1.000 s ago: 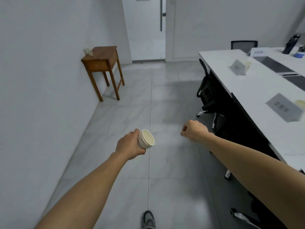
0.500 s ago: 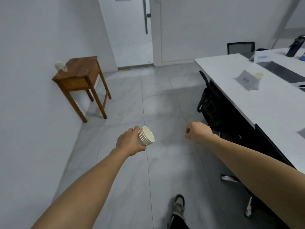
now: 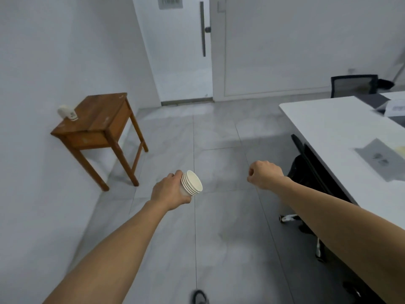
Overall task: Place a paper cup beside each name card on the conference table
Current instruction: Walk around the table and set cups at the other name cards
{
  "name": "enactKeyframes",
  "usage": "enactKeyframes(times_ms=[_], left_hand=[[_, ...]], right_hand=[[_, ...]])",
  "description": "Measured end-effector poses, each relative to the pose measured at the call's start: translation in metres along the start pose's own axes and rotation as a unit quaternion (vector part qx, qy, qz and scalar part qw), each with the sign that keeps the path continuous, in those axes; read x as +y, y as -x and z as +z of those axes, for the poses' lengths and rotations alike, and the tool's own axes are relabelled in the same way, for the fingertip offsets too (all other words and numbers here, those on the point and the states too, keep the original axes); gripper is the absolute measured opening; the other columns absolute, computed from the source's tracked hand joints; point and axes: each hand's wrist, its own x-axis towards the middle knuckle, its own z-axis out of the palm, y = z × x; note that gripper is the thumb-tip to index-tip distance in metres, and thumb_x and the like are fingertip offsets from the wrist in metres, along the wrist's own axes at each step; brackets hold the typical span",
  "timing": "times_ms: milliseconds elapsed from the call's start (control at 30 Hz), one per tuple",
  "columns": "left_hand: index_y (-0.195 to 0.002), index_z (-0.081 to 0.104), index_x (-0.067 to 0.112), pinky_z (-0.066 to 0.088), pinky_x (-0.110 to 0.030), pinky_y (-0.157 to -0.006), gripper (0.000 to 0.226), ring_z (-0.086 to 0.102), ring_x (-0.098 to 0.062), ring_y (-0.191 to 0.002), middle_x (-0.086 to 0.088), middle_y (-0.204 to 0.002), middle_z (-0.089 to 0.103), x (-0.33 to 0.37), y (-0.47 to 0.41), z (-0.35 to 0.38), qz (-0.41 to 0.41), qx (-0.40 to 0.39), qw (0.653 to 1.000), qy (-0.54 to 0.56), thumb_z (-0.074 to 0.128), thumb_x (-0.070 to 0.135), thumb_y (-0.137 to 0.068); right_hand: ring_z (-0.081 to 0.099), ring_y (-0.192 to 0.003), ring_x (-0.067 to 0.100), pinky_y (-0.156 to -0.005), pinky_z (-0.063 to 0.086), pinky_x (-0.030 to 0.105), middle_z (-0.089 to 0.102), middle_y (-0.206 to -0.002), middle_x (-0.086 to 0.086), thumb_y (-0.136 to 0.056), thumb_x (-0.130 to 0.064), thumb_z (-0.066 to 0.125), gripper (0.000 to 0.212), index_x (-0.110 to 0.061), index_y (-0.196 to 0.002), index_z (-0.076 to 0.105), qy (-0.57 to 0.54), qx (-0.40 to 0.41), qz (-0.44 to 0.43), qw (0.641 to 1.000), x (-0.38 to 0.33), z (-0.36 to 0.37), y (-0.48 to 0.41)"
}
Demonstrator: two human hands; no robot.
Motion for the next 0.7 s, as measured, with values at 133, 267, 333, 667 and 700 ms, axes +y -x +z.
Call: enactKeyframes(times_ms=[133,267,333,667,700], left_hand=[[-0.122,0.044,0.022,0.055,-0.038,-0.079,0.072,0.061,-0.025,-0.100,-0.002,-0.115,0.060,-0.008,-0.107,0.000,0.010,-0.014,1.000,0.000,0.079,0.047,-0.065],[-0.122,0.044,0.022,0.054,-0.039,-0.079,0.071,0.060,-0.025,-0.098,-0.002,-0.113,0.059,-0.016,-0.230,-0.013,0.035,-0.021,0.999,0.008,0.078,0.046,-0.065],[-0.123,0.044,0.021,0.051,-0.035,-0.076,0.072,0.060,-0.026,-0.098,-0.002,-0.113,0.059,-0.013,-0.284,-0.028,0.049,-0.026,0.998,-0.001,0.078,0.046,-0.065],[-0.118,0.045,0.021,0.045,-0.032,-0.070,0.065,0.060,-0.026,-0.097,-0.002,-0.110,0.058,0.046,-0.535,-0.048,0.129,-0.044,0.991,-0.003,0.077,0.045,-0.066],[-0.118,0.045,0.021,0.044,-0.032,-0.070,0.065,0.060,-0.026,-0.097,-0.002,-0.110,0.059,0.054,-0.564,-0.043,0.134,-0.046,0.990,-0.004,0.077,0.044,-0.066]], right_hand=[[0.065,-0.088,0.028,-0.070,0.047,0.030,0.070,-0.097,0.005,-0.090,-0.033,0.061,0.018,-0.020,-0.101,0.068,0.005,-0.007,0.007,1.000,-0.006,-0.009,-0.099],[0.064,-0.087,0.027,-0.071,0.045,0.030,0.068,-0.096,0.004,-0.089,-0.032,0.062,0.017,-0.020,-0.101,0.067,-0.005,-0.007,0.036,0.999,-0.011,-0.035,-0.204],[0.064,-0.091,0.028,-0.072,0.044,0.030,0.069,-0.099,0.005,-0.088,-0.032,0.062,0.017,-0.021,-0.100,0.067,-0.014,0.001,0.052,0.999,-0.012,-0.058,-0.247],[0.065,-0.094,0.028,-0.074,0.047,0.031,0.069,-0.104,0.005,-0.089,-0.035,0.063,0.021,-0.020,-0.103,0.068,-0.045,0.016,0.112,0.993,0.032,-0.123,-0.447],[0.065,-0.096,0.028,-0.074,0.046,0.030,0.069,-0.105,0.006,-0.089,-0.036,0.063,0.021,-0.021,-0.103,0.068,-0.048,0.016,0.119,0.992,0.042,-0.126,-0.474]])
